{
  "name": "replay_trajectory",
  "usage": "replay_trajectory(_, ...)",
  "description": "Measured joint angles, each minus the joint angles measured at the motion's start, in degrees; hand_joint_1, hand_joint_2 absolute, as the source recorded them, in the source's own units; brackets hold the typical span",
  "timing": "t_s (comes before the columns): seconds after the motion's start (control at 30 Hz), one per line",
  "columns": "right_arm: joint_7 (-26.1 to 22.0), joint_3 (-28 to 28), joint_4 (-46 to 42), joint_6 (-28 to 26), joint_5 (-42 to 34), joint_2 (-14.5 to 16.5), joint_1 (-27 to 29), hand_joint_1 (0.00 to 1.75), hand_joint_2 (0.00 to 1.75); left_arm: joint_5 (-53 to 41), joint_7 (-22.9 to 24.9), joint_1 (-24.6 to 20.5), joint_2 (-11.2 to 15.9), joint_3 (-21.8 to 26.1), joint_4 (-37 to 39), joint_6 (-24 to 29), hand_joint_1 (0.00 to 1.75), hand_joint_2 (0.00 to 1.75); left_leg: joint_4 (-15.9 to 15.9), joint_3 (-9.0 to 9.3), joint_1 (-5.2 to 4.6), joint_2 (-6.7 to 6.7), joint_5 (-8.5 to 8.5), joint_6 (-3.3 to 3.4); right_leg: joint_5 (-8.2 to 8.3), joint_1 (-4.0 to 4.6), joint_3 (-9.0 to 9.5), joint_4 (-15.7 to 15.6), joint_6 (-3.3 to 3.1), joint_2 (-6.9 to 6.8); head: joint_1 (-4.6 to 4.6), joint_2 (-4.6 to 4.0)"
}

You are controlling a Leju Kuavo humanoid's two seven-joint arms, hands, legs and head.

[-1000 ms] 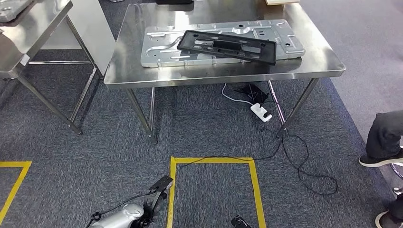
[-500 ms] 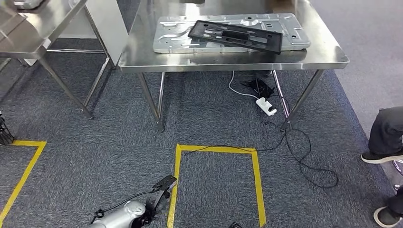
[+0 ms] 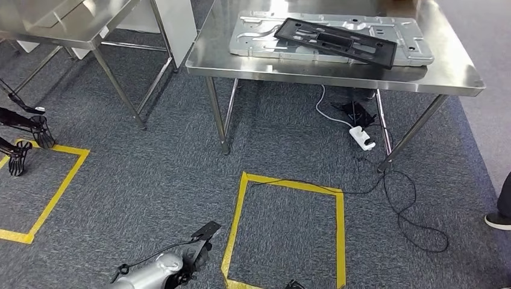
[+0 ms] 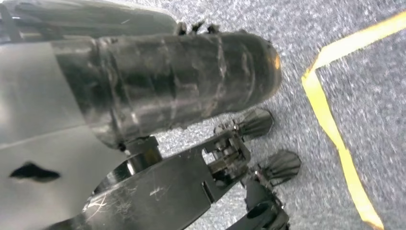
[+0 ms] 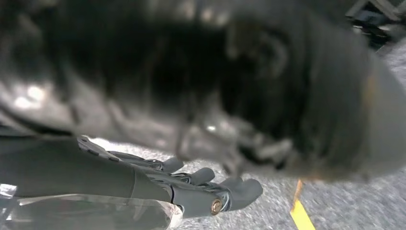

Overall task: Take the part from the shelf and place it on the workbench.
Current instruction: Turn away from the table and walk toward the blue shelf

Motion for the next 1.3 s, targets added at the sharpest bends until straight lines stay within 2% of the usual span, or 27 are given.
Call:
replay_trajectory(0.07,0.0,0.4,0.0,0.3,0.0,0.0,0.0,0.0,0.0,0.1,0.0,0.2,0.1,0.0,0.0,0.0,0.0,0.0,0.3,-0.47,0.1,-0.32,-0.13,-0.63,0.3,-0.12,0.0,-0.4,-0.8,-1.07,0.02,0.0)
replay_trajectory(0.1,0.0,0.6,0.0,0.3,0.0,0.0,-0.1,0.0,0.0,0.2,0.0,0.3,0.2,0.0,0.0,0.0,0.0,0.0,1.5,-1.11,0.1,0.37,-0.93,-0.95,0.49,-0.24,0.07,-0.7,-1.22,-1.65,-0.22,0.0)
replay_trajectory(0.13,0.0,0.8,0.0,0.3,0.0,0.0,-0.2,0.0,0.0,0.2,-0.1,0.2,0.3,0.0,0.0,0.0,0.0,0.0,3.7,-2.19,0.12,1.37,-2.25,-1.25,0.63,-0.35,0.13,-0.9,-1.54,-2.27,-0.5,0.0)
replay_trajectory(0.2,0.0,1.0,0.0,0.4,0.0,0.0,-0.2,0.0,0.0,0.3,-0.1,0.2,0.3,0.0,0.0,0.0,0.0,0.0,10.7,-5.61,0.26,3.31,-5.46,-1.83,0.71,-0.19,0.17,-1.0,-1.83,-3.63,-1.02,0.0)
replay_trajectory(0.23,0.0,1.1,0.1,0.5,0.0,0.0,-0.1,0.0,0.0,0.4,-0.1,0.3,0.3,0.0,0.0,0.0,0.0,0.0,13.8,-7.15,0.38,3.7,-6.34,-2.02,0.69,-0.13,0.15,-1.0,-1.85,-4.33,-1.06,0.0)
replay_trajectory(0.27,0.0,1.3,0.1,0.6,0.0,0.0,-0.1,0.0,0.0,0.5,-0.1,0.4,0.2,0.0,0.0,0.0,0.0,0.0,15.2,-7.93,0.46,3.93,-6.24,-2.13,0.66,-0.1,0.15,-0.9,-1.87,-5.02,-1.05,0.0)
replay_trajectory(0.3,0.0,1.3,0.1,0.6,0.0,0.0,-0.1,0.0,0.0,0.6,-0.2,0.5,0.3,0.0,0.0,0.0,0.0,0.0,14.5,-7.64,0.52,4.14,-5.08,-2.15,0.62,-0.09,0.2,-0.9,-1.87,-5.65,-1.07,0.0)
replay_trajectory(0.33,0.0,1.5,0.1,0.7,0.0,0.0,-0.2,0.0,0.0,0.6,-0.3,0.5,0.3,0.0,0.0,0.0,0.0,0.0,11.5,-6.23,0.54,4.56,-3.09,-2.07,0.57,-0.09,0.3,-0.9,-1.81,-6.2,-1.08,0.0)
replay_trajectory(0.4,0.0,1.8,0.1,1.0,0.0,0.0,-0.3,0.0,0.0,0.8,-0.5,0.4,0.3,0.0,0.0,0.0,0.0,0.0,3.5,-2.41,0.17,6.85,0.26,-1.67,0.39,0.11,0.56,-0.9,-1.54,-7.24,-1.09,0.0)
replay_trajectory(0.47,-0.1,2.2,0.1,1.4,0.1,0.0,-0.3,0.0,0.0,1.1,-1.0,0.3,0.4,0.0,0.0,0.2,0.0,0.0,-0.4,-0.68,-0.36,8.39,1.13,-1.05,0.31,0.47,0.72,-0.9,-1.09,-8.29,-1.01,0.0)
replay_trajectory(0.53,-0.1,2.7,0.1,1.7,0.2,0.0,-0.3,0.0,0.0,1.7,-1.6,0.6,0.5,0.0,0.0,0.5,0.0,0.0,-0.7,-0.82,-0.48,7.44,1.34,-0.41,0.34,0.67,0.92,-1.2,-0.58,-9.45,-0.96,0.0)
replay_trajectory(0.57,-0.2,2.9,0.1,1.7,0.3,0.0,-0.4,0.0,0.0,2.0,-1.9,0.8,0.6,0.0,0.0,0.6,0.0,0.0,-0.9,-0.82,-0.36,6.83,1.58,-0.07,0.06,0.58,0.91,-1.0,-0.29,-9.3,-0.96,0.0)
replay_trajectory(0.63,-0.3,3.5,0.1,1.7,0.5,0.0,-0.6,0.0,0.0,2.5,-2.3,1.2,0.8,0.0,0.0,0.7,0.0,0.0,-1.3,-0.75,-0.06,5.68,2.07,0.71,-2.19,0.37,-0.32,2.1,0.19,-7.06,-0.86,0.0)
replay_trajectory(0.7,-0.7,4.0,0.1,1.7,0.6,0.0,-0.6,0.0,0.0,2.8,-2.5,1.4,0.9,0.0,0.0,0.3,0.0,0.0,-1.4,-0.91,0.0,4.45,2.31,1.18,-6.0,0.28,-3.6,9.5,0.38,-4.42,-0.71,0.0)
replay_trajectory(0.73,-0.8,4.1,0.1,1.7,0.7,0.0,-0.6,0.0,0.0,2.9,-2.5,1.6,1.0,0.0,0.0,0.0,0.0,0.0,-1.4,-1.02,-0.04,3.75,2.37,1.29,-7.31,0.3,-5.28,13.1,0.4,-3.92,-0.67,0.0)
replay_trajectory(0.77,-0.9,4.2,0.1,1.7,0.7,0.0,-0.6,0.0,0.0,3.0,-2.5,1.8,1.0,0.0,0.0,-0.4,0.0,0.0,-1.3,-1.1,-0.08,3.01,2.4,1.33,-7.64,0.33,-6.31,15.2,0.38,-3.72,-0.67,0.0)
replay_trajectory(0.8,-1.0,4.4,0.1,1.8,0.7,0.0,-0.6,0.0,0.0,3.0,-2.4,2.1,1.1,0.0,0.0,-0.7,0.0,0.0,-1.2,-1.15,-0.1,2.24,2.41,1.34,-6.83,0.34,-6.33,15.1,0.3,-3.6,-0.67,0.0)
replay_trajectory(0.83,-1.0,4.5,0.1,1.8,0.7,-0.1,-0.6,0.0,0.0,2.9,-2.4,2.3,1.2,0.0,0.0,-1.0,0.0,0.0,-1.0,-1.18,-0.1,1.47,2.39,1.3,-5.04,0.31,-5.28,12.8,0.17,-3.39,-0.67,0.0)
replay_trajectory(0.87,-1.0,4.7,0.1,1.9,0.7,-0.1,-0.7,0.0,0.0,2.9,-2.3,2.4,1.3,0.0,0.0,-1.2,0.0,0.0,-0.8,-1.21,-0.08,0.7,2.35,1.23,-2.87,0.26,-3.56,9.1,0.01,-2.86,-0.66,0.0)
replay_trajectory(0.9,-1.0,4.9,0.1,1.9,0.8,-0.1,-0.8,0.0,0.0,2.7,-2.3,2.5,1.4,0.0,0.0,-1.4,0.0,0.0,-0.5,-1.34,-0.11,-0.03,2.28,1.05,-1.36,0.16,-1.82,5.3,-0.19,-1.51,-0.66,0.0)
replay_trajectory(0.93,-1.0,5.1,0.1,1.9,0.8,-0.1,-0.9,0.0,0.0,2.5,-2.2,2.5,1.5,0.0,0.0,-1.6,0.0,0.0,-0.2,-1.61,-0.11,-0.75,2.22,0.8,-0.47,0.05,-0.44,2.2,-0.35,-0.23,-0.7,0.0)
replay_trajectory(1.0,-1.3,5.4,0.1,1.3,0.6,-0.2,-0.9,0.0,0.0,2.0,-2.3,2.5,1.7,0.0,0.0,-1.8,0.0,0.0,0.0,-2.23,0.0,-1.93,2.41,0.08,-0.5,0.01,0.57,-0.1,-0.64,1.29,-0.73,0.0)
replay_trajectory(1.07,-2.1,5.5,0.1,0.2,0.0,-0.2,-0.6,0.0,0.0,1.8,-3.1,3.0,2.1,0.0,0.0,-1.5,0.0,0.0,-0.2,-2.66,0.21,-2.64,2.75,-0.74,-0.17,-0.04,0.76,-0.6,-1.19,0.11,-0.7,0.0)
replay_trajectory(1.13,-2.9,5.5,0.2,-1.0,-0.6,-0.3,-0.3,0.0,0.0,1.6,-4.1,3.7,2.6,0.0,0.0,-1.5,0.0,0.0,1.6,-3.7,0.14,-0.37,1.5,-1.5,0.2,-0.23,1.07,-1.2,-1.89,-1.31,-1.17,0.0)
replay_trajectory(1.2,-3.2,5.5,0.2,-1.7,-1.3,-0.4,0.2,0.0,0.0,1.2,-4.8,3.8,2.8,0.0,0.0,-2.3,0.0,0.0,7.7,-6.53,0.18,2.85,-1.75,-2.08,0.28,-0.17,1.25,-1.5,-2.26,-2.84,-1.75,0.0)
replay_trajectory(1.27,-3.3,5.5,0.3,-1.9,-2.3,-0.6,0.8,0.0,0.0,0.7,-5.2,4.1,3.1,0.0,0.0,-3.4,0.0,0.0,14.1,-9.59,0.46,3.8,-4.09,-2.47,0.14,-0.05,1.25,-1.4,-2.39,-4.54,-1.83,0.0)
replay_trajectory(1.3,-3.3,5.5,0.4,-2.0,-2.8,-0.8,1.0,0.0,0.0,0.4,-5.5,4.4,3.4,0.0,0.0,-3.9,0.0,0.0,14.9,-9.95,0.56,3.98,-3.88,-2.57,0.05,0.0,1.26,-1.4,-2.41,-5.29,-1.84,0.0)
